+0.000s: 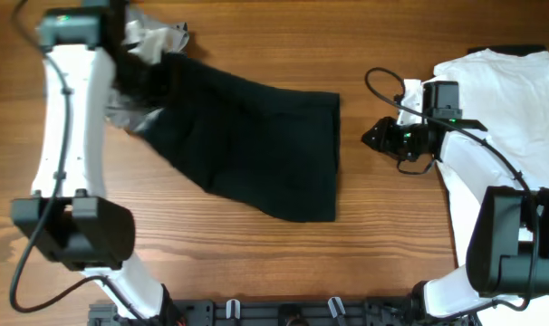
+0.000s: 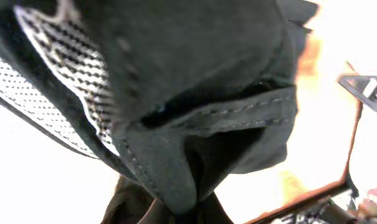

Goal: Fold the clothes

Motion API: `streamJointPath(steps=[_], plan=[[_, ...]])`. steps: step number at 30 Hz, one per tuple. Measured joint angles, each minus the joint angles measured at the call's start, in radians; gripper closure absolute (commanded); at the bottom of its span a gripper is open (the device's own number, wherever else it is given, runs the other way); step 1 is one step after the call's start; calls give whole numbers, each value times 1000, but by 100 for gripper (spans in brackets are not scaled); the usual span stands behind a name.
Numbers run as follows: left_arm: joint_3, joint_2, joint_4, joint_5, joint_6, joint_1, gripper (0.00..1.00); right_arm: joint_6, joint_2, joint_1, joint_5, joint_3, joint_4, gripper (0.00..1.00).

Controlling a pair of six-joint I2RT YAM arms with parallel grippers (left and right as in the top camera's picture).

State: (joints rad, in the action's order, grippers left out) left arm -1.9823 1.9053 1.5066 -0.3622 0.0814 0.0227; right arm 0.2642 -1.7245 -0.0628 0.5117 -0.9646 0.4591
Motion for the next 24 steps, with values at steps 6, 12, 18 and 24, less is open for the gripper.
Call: streamJointPath(steps=[6,12,18,24], plan=[[27,1,-153,-28,-74,225,96,0,0,-16,0,0,7,64],[111,31,-315,-29,-195,385,96,0,0,-16,0,0,7,67],[138,79,-334,19,-254,497,96,7,-8,-16,-45,-1,19,91],[138,79,-334,36,-267,467,96,8,-73,-14,-40,1,-114,96]])
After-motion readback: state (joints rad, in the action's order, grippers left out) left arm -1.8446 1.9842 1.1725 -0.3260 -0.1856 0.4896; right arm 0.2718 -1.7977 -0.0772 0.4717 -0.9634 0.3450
